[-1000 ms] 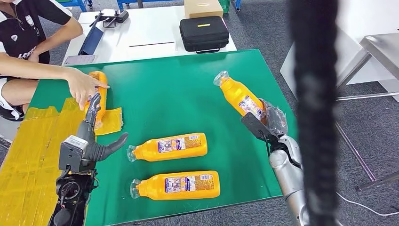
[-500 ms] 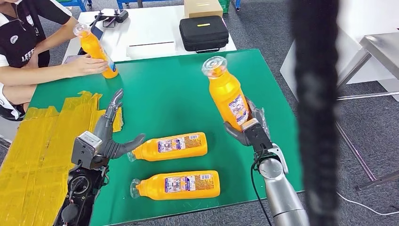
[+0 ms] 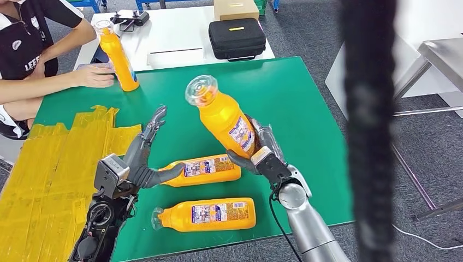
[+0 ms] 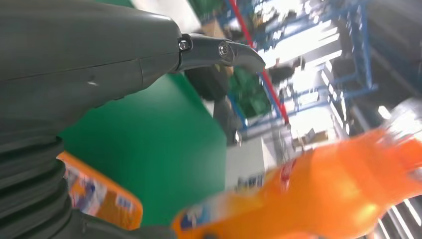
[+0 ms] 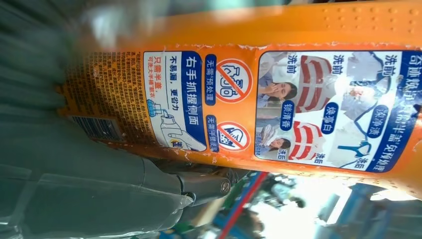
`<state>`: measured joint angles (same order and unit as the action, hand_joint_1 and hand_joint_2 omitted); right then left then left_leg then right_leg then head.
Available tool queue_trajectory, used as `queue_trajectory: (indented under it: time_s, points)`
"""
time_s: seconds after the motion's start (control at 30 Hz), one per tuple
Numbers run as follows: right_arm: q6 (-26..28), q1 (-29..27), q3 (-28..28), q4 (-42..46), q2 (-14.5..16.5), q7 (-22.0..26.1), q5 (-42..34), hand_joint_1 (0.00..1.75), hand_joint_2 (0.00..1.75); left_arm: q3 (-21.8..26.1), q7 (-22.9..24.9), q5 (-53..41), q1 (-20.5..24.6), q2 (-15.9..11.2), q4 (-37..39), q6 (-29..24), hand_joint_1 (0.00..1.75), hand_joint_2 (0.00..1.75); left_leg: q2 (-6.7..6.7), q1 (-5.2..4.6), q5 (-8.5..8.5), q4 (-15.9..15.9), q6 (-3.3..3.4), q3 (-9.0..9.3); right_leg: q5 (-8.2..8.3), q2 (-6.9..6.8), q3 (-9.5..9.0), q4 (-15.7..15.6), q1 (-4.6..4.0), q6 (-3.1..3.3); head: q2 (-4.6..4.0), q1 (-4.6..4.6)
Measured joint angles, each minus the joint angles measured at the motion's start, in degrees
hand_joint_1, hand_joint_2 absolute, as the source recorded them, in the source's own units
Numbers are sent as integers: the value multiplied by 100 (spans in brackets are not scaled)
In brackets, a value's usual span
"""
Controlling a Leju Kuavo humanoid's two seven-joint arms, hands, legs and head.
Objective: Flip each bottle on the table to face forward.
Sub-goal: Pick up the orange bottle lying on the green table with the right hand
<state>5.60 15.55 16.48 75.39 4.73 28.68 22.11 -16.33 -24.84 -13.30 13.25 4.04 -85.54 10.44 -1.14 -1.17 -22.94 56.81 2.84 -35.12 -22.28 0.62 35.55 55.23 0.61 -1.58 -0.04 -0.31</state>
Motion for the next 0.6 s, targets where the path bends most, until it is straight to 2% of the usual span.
queue_trajectory:
  time_s: [0.23,0.6]
  points:
    - [99,115,570,-20,191,98,404,175,175,-30,343,590,135,0,87,372,0,175,1,3,0,0,-1,0,0,0,3,0,-4,1,0,-2]
    - [372,315,1187,-219,217,180,548,175,175,12,757,2057,203,13,337,1187,0,175,0,2,1,0,-1,-3,0,0,4,0,-1,1,0,-1]
